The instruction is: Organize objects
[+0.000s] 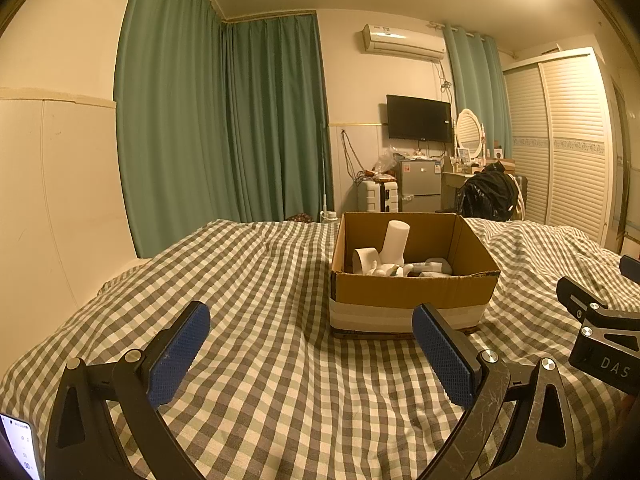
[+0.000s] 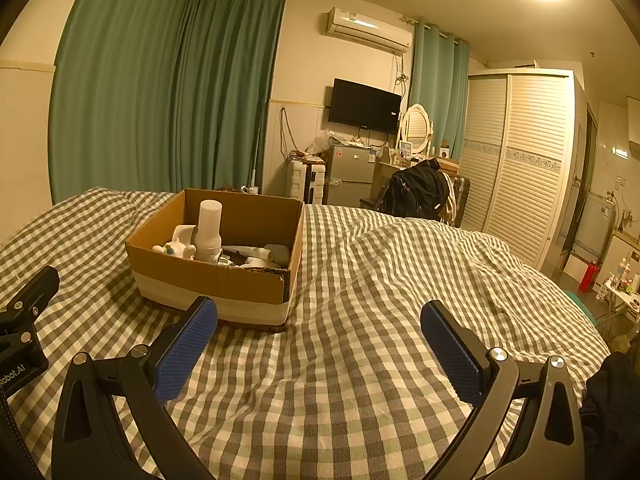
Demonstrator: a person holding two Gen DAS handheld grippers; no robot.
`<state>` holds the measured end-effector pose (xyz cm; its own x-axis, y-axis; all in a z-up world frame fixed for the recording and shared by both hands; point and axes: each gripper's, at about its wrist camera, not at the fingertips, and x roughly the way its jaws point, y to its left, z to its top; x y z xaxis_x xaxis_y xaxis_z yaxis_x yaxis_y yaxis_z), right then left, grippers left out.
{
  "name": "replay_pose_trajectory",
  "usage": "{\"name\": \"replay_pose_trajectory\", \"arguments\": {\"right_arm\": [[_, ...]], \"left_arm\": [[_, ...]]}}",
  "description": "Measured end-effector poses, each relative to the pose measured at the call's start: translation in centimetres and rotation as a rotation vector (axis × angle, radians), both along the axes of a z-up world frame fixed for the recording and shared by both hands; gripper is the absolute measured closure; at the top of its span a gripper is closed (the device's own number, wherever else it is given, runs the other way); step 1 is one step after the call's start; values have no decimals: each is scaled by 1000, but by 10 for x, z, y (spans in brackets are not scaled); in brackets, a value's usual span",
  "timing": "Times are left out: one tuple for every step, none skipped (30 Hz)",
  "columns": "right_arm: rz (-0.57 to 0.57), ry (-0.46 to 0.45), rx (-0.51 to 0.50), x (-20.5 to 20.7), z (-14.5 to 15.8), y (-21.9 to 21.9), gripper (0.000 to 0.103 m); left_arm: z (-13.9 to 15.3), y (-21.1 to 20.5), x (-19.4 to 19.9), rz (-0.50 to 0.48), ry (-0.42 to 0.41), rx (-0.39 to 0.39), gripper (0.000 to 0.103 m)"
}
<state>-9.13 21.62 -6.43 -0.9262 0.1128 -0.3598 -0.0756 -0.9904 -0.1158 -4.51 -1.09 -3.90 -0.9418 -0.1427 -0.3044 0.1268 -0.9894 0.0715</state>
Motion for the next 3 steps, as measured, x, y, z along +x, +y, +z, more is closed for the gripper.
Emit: {"name": "replay_pose_trajectory", "arguments": {"right_arm": [[0,0,0,0,0,0,1],[0,0,0,0,0,0,1],[0,0,0,0,0,0,1]], "left_arm": [[0,0,0,0,0,0,0],[0,0,0,1,1,0,0],[-1,0,0,0,0,1,0]]}}
